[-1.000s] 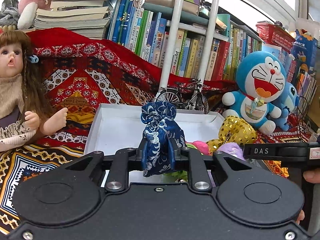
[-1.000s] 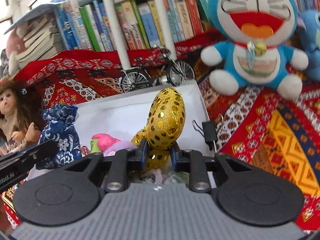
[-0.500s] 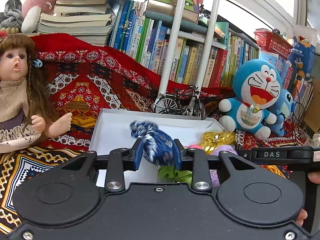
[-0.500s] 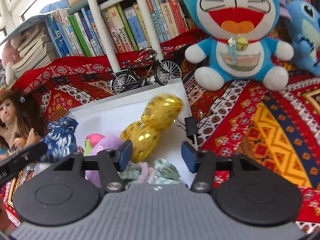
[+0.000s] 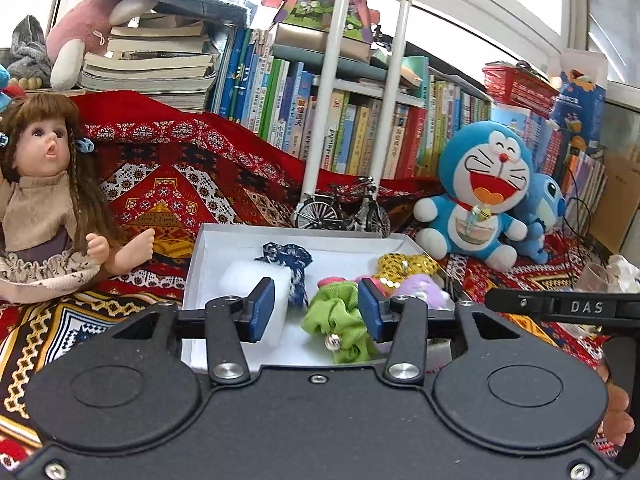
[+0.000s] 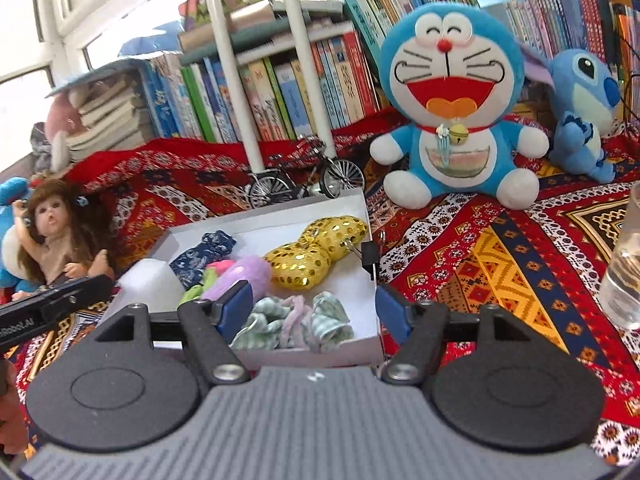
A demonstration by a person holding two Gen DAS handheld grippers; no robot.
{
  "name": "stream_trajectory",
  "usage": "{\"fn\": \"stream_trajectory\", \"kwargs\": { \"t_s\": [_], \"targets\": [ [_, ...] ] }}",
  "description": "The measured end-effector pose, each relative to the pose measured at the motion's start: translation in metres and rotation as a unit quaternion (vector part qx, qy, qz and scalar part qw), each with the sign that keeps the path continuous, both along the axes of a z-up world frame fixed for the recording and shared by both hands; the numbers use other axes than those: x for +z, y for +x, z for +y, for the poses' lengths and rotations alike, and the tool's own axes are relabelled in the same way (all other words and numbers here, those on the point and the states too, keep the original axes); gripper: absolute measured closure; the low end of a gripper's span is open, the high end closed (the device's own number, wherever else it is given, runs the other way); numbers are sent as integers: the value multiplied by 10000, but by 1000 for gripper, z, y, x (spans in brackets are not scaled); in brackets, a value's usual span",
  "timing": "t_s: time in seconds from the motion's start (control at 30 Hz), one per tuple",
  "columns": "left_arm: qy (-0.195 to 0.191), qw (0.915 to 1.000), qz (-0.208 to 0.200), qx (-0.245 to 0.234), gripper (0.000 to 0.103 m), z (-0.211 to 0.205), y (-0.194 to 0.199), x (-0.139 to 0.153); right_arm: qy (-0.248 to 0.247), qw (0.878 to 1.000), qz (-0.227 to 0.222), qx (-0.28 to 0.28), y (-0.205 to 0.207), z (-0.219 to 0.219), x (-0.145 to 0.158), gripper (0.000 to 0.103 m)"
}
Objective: Organize soft objects
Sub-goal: 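Open both tools to drop the pouch and gold heart into the tray, then withdraw both tools from the tray toward the pink cloth and white plush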
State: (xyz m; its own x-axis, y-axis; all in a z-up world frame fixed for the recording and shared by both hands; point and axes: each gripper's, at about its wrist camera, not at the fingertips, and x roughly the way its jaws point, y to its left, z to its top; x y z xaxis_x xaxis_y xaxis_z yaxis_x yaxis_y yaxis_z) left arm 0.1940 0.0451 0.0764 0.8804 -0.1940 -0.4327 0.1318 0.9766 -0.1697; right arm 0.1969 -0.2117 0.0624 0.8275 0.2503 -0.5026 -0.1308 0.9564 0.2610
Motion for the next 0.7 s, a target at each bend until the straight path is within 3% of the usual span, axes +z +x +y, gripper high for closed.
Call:
{"fn": "stream_trajectory", "kwargs": {
  "t_s": [0.4, 0.7],
  "targets": [
    [86, 9990, -125, -413, 44, -10, -61, 1, -465, 9963, -691, 229, -67, 15, 2, 16],
    [156, 9979, -380, -510, 26, -11, -121, -8, -136, 9972, -713, 173, -116, 2, -14, 12]
  ]
}}
